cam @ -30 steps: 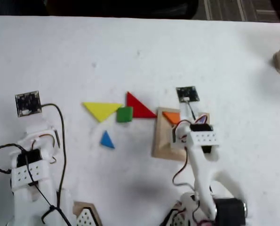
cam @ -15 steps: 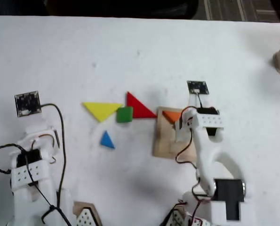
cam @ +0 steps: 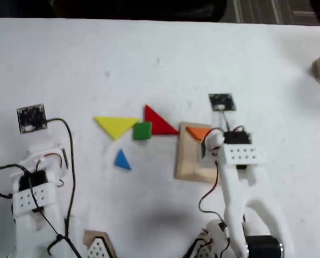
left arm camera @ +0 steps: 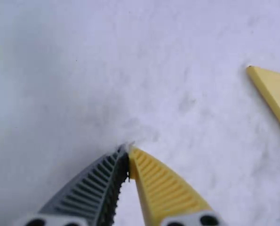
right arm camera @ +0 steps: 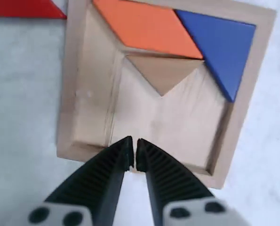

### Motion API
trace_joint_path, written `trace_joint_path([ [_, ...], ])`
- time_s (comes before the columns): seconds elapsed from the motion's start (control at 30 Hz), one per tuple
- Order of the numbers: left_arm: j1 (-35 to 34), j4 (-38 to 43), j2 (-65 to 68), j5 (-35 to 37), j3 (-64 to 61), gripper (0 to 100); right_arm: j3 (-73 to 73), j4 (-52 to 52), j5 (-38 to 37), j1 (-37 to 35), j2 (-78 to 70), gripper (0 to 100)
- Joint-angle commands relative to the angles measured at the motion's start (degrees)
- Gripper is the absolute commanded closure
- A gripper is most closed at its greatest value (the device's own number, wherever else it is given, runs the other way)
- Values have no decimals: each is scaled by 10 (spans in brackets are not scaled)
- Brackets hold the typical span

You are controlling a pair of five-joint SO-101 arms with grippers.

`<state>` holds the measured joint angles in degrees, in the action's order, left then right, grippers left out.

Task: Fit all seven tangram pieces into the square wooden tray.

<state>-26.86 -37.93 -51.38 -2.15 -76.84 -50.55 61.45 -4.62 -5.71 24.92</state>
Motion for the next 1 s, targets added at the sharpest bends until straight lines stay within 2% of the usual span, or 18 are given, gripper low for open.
trace_joint_path([
  [0.0, -4, 2, -13, -5, 5, 968, -6, -90, 7, 7, -39, 982],
  [0.13, -4, 2, -13, -5, 5, 968, 30, -115, 7, 35, -123, 982],
  [0.3, -3, 2, -13, -5, 5, 968, 84, -114, 7, 37, -196, 982],
  [0.47, -3, 4, -13, -5, 5, 968, 116, -80, 7, 28, -192, 982],
  [0.7, -3, 5, -13, -5, 5, 968, 134, -89, 2, 10, -192, 982],
  [0.97, -2, 5, -16, -5, 5, 968, 129, 71, -33, -25, -52, 982],
])
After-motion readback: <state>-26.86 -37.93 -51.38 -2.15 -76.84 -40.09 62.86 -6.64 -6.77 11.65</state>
